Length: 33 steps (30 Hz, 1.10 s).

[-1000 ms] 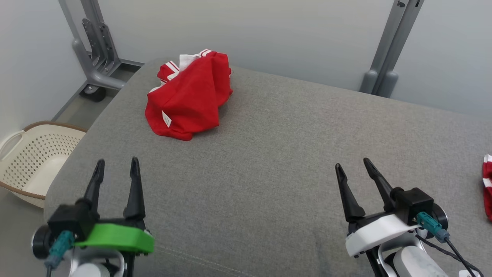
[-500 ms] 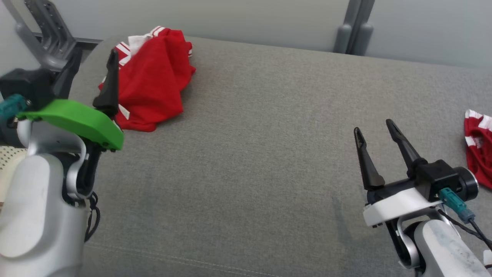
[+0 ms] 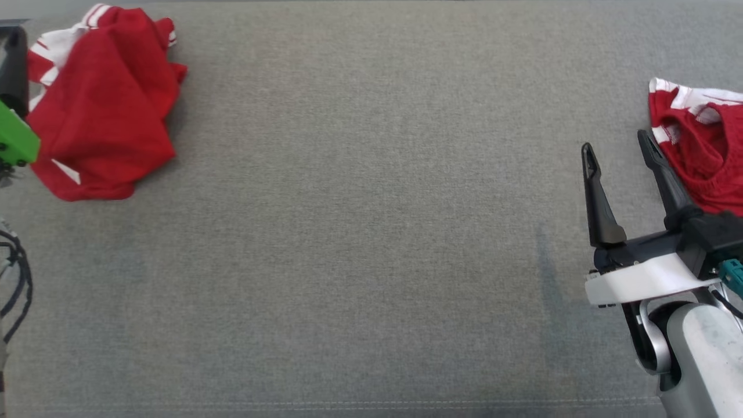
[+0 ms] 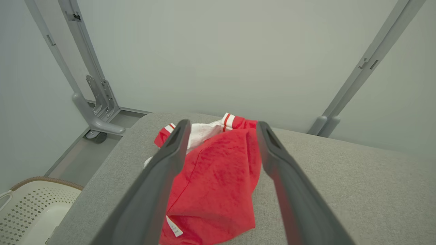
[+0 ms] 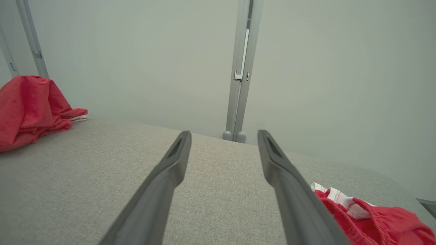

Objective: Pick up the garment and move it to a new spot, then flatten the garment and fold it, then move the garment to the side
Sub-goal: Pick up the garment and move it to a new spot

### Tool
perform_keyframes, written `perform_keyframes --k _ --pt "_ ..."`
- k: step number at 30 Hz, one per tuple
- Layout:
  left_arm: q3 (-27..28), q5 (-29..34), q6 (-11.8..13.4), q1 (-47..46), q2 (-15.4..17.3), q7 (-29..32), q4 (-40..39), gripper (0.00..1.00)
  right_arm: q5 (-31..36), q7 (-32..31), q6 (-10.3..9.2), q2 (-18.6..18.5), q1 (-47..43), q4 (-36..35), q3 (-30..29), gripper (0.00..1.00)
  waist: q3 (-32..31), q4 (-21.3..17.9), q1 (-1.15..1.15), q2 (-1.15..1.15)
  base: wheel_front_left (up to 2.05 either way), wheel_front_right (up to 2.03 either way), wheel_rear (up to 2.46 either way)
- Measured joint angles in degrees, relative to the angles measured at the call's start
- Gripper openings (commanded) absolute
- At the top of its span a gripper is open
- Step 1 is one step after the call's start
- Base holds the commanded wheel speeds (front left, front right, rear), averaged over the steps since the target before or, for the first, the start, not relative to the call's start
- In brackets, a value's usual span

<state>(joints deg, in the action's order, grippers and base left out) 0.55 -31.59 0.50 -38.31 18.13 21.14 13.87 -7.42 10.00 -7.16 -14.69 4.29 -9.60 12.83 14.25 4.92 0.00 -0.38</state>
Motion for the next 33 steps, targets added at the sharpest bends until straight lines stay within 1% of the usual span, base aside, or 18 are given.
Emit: perform_keyframes --k 3,5,6,10,12,15,20,26,27,28,29,30,33 --pt "1.6 0.0 0.0 -0.7 1.6 0.7 0.5 1.00 0.0 -0.5 0.00 0.0 1.5 -1.0 0.4 1.00 2.2 -2.1 0.00 0.00 0.00 0.00 0.00" --pt "1.7 0.0 0.0 -2.0 2.5 1.5 0.6 1.00 0.0 -0.5 0.00 -0.1 2.1 -1.6 0.5 1.00 3.8 -3.4 0.00 0.00 0.00 0.00 0.00" --pt "1.9 0.0 0.0 -3.6 2.7 2.1 0.6 1.00 0.0 -0.5 0.00 -0.1 2.6 -2.4 0.5 1.00 5.5 -4.6 0.00 0.00 0.00 0.00 0.00" --pt "1.9 -0.3 0.0 -6.9 3.0 3.0 1.0 1.00 0.0 -0.5 0.00 -0.3 3.6 -3.4 0.0 1.00 9.0 -6.5 0.00 0.00 0.00 0.00 0.00" --pt "1.8 0.0 -0.1 -7.8 3.7 3.1 2.2 1.00 0.0 -0.5 0.00 -0.4 4.1 -3.4 -0.5 1.00 10.7 -7.2 0.00 0.00 0.00 0.00 0.00" --pt "1.9 0.2 0.0 -7.9 4.6 3.5 4.2 1.00 0.0 -0.5 0.00 -0.6 4.9 -3.4 -0.9 1.00 13.0 -8.1 0.00 0.00 0.00 0.00 0.00" --pt "2.2 0.3 0.0 -7.9 4.7 3.5 7.4 1.00 0.0 -0.4 0.00 -0.6 5.7 -3.0 -0.9 1.00 15.9 -9.0 0.00 0.00 0.00 0.00 0.00" --pt "1.2 2.1 -0.1 -7.9 5.3 2.6 9.8 1.00 0.0 -0.4 0.01 -0.6 6.4 -2.7 -0.8 1.00 17.3 -9.2 0.00 0.00 0.00 0.00 0.00" --pt "0.9 2.4 -0.3 -7.8 5.5 2.4 10.0 0.95 0.1 -0.4 0.01 -0.6 6.6 -2.6 -0.8 1.00 17.3 -9.1 0.00 0.00 0.00 0.00 0.00" --pt "0.8 3.0 -0.5 -7.8 5.8 1.7 10.1 0.37 0.1 -0.4 0.01 -0.6 6.8 -2.6 -0.8 1.00 17.4 -9.0 0.00 0.00 0.00 0.00 0.00" --pt "0.8 3.0 -0.5 -7.8 5.8 1.7 10.1 0.00 0.1 -0.4 0.01 -0.6 6.8 -2.6 -0.8 1.00 17.4 -9.0 0.00 0.00 0.00 0.00 0.00" --pt "0.7 4.1 -0.6 -7.8 6.1 0.0 10.3 0.00 0.2 -0.2 0.01 -0.6 7.1 -2.4 -0.7 1.00 17.4 -8.9 0.00 0.00 0.00 0.00 0.00" --pt "0.1 4.1 -1.1 -7.8 5.8 -1.7 11.1 0.00 0.4 0.1 0.01 -0.6 7.2 -1.6 -0.7 1.00 17.2 -8.7 0.00 0.00 0.00 0.00 0.00"
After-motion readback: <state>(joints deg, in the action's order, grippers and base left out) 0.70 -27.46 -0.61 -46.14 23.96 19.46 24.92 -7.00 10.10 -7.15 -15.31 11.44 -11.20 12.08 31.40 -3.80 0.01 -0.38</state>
